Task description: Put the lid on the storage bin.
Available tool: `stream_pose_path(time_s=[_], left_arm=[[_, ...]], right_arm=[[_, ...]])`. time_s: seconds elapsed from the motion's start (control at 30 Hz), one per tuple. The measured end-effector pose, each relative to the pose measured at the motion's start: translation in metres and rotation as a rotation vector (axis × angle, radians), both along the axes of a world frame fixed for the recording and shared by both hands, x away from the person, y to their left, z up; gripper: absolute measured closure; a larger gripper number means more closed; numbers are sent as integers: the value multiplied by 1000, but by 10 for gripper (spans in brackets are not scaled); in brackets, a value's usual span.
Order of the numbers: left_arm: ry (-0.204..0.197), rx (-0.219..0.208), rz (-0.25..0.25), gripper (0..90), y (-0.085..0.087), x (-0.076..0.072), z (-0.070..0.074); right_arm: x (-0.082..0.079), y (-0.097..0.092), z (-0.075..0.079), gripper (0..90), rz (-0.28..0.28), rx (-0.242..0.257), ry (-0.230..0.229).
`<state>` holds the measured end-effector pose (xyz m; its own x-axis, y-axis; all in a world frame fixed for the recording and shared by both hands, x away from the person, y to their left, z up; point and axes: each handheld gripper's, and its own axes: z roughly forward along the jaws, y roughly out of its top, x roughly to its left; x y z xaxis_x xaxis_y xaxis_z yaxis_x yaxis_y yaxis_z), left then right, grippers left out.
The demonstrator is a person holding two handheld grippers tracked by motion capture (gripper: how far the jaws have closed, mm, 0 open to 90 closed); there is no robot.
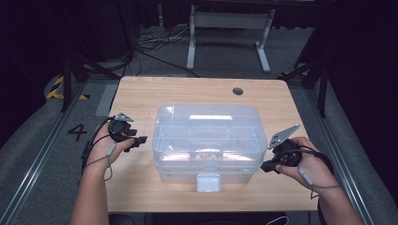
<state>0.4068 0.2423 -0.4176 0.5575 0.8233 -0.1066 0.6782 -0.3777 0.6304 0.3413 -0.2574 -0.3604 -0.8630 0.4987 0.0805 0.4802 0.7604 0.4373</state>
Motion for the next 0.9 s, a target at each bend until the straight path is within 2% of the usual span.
stream_pose_path(time_s=[0.37,0.53,0.6,0.8,0.9], left_arm=[[10,-8,0,447,2,1,-1],[18,-11,-2,446,3,1,-3],[18,-13,-1,445,3,1,-3],[2,-25,-3,441,3,-4,-3],[-13,-42,5,432,5,-8,-3]], right_arm=[[2,-2,-3,858,2,-13,37],[1,-7,1,854,-4,32,50],[0,-8,3,857,2,32,48],[0,-14,10,855,5,49,39],[2,-19,17,851,1,75,23]])
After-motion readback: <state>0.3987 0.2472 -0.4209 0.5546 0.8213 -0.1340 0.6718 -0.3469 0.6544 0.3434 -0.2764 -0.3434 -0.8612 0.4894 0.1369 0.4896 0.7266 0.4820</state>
